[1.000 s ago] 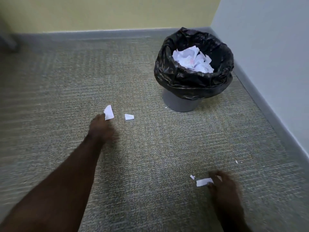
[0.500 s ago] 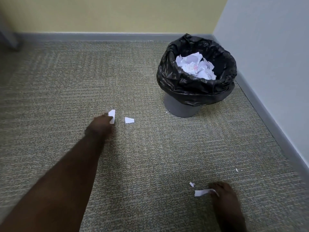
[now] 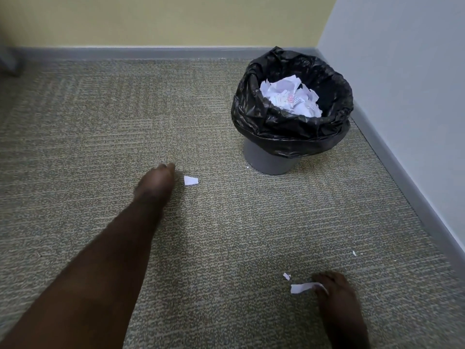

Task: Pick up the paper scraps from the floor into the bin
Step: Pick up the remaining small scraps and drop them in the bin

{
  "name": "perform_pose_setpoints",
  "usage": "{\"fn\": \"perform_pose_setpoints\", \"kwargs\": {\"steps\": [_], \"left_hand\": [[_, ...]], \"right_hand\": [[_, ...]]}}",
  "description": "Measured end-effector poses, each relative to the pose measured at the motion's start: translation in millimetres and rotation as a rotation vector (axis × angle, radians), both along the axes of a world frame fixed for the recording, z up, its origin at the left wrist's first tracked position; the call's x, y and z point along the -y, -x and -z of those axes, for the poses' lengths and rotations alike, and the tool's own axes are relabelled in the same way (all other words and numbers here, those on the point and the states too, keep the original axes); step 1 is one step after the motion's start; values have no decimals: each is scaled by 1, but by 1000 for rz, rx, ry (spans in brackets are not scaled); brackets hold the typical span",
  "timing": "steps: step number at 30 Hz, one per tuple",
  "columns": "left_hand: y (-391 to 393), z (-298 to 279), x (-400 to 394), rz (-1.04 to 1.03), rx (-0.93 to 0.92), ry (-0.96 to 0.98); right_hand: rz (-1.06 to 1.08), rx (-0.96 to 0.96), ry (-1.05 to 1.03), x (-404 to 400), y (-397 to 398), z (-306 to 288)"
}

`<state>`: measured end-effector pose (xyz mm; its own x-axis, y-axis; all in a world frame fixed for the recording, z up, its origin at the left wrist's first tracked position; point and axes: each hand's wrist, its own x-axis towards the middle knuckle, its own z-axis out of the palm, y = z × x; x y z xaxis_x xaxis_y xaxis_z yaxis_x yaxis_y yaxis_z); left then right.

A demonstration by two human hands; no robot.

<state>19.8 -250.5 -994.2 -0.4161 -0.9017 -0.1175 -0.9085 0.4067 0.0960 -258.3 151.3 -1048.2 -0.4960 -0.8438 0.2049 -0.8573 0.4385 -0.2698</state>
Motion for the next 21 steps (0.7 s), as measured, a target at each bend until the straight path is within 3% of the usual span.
{"fn": "perform_pose_setpoints", "kwargs": {"steps": [3, 8, 13, 21], "left_hand": [[13, -8, -8, 63, -82, 21], [21, 1, -10, 82, -181, -106], [30, 3, -4, 133, 17, -173], [34, 0, -4, 71, 7, -199]], "right_hand": [[-34, -43, 33, -1, 1, 0], [-90, -114, 67, 1, 1, 3], [-90, -118, 70, 1, 3, 4], [-41, -50, 82, 0, 3, 6]]}}
